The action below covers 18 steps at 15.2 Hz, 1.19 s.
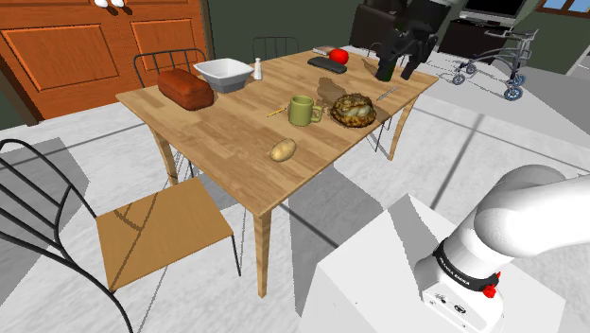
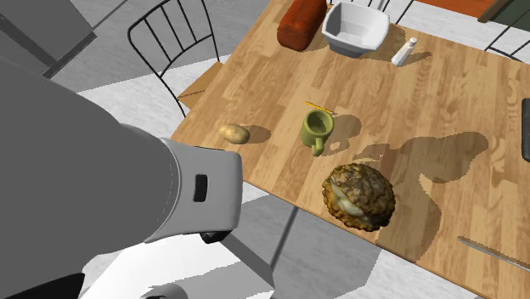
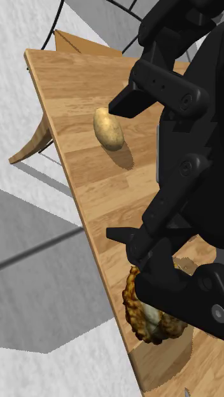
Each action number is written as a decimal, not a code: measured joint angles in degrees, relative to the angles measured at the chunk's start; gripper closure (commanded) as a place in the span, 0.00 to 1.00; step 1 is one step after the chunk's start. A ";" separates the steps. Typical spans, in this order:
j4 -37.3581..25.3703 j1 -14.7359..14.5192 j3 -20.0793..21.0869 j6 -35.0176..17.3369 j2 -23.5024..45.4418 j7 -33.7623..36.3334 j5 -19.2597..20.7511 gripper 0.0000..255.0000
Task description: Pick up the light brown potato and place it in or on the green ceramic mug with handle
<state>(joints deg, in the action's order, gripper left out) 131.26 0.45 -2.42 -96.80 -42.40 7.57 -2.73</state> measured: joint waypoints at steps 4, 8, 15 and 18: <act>1.36 0.60 2.65 -2.75 1.81 5.34 -1.24 0.00; 3.07 1.76 7.26 -8.28 6.36 15.28 -3.19 0.00; 2.19 4.01 15.13 -17.66 17.92 33.57 -4.94 0.00; 0.30 5.06 18.04 -21.34 24.15 41.56 -4.49 0.00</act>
<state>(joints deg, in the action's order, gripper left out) 131.56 5.50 15.62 -118.14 -18.25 49.13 -7.22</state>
